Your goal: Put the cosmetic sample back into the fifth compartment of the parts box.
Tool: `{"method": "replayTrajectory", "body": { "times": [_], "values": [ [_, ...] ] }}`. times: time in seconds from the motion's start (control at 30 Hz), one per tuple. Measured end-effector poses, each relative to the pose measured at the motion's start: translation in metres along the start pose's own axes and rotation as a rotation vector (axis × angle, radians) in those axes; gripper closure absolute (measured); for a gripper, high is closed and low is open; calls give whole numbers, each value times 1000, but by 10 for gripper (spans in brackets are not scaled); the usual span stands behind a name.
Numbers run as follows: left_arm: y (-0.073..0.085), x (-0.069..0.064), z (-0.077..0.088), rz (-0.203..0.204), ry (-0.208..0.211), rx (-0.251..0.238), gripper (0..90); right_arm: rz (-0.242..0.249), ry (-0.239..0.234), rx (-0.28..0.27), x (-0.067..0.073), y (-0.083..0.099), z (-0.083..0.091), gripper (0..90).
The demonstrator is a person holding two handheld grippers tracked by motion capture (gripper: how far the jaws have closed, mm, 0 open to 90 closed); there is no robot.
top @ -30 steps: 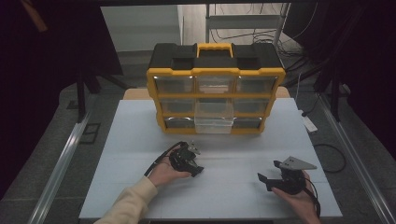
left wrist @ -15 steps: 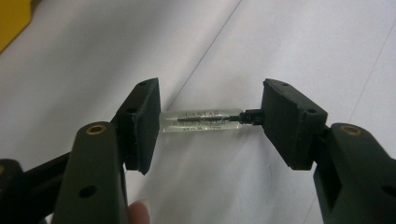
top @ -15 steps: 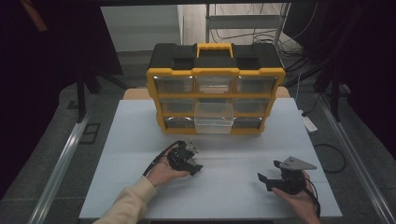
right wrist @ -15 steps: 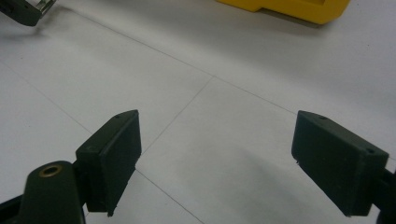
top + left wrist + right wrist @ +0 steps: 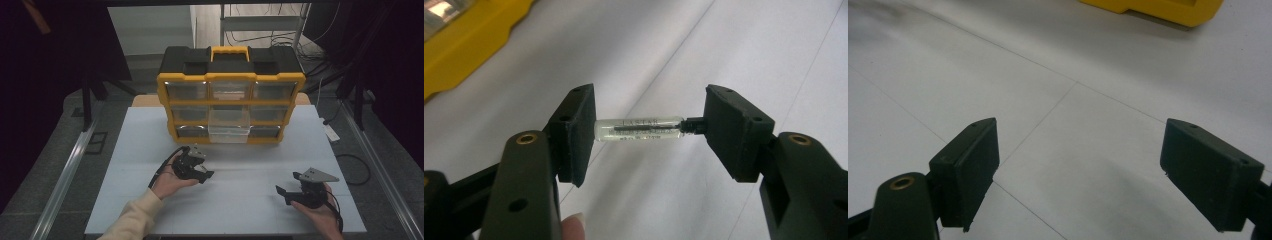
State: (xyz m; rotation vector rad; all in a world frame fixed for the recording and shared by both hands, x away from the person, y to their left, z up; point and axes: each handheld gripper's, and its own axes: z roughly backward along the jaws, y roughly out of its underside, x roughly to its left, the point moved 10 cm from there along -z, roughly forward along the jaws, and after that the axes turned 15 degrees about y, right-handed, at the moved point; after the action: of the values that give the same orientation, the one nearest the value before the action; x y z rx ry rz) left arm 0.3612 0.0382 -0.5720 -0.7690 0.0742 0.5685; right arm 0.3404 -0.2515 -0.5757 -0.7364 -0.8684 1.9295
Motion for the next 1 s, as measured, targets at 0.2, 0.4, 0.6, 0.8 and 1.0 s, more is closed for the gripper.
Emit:
{"method": "replayTrajectory", "body": {
  "times": [0.2,0.4,0.6,0.8,1.0],
  "values": [
    [-2,-1,7,0,-7,-15,397,-2,1,1,0,0,0,162],
    [-6,-1,18,3,-19,-49,397,-2,1,1,0,0,0,162],
    [-9,-2,24,4,-23,-68,397,-10,2,2,-1,0,0,162],
    [-13,-3,31,1,-25,-97,397,-11,1,0,-1,-1,0,162],
    [-18,-5,39,-2,-20,-129,397,-21,-7,-5,-1,-1,1,162]
  ]
}}
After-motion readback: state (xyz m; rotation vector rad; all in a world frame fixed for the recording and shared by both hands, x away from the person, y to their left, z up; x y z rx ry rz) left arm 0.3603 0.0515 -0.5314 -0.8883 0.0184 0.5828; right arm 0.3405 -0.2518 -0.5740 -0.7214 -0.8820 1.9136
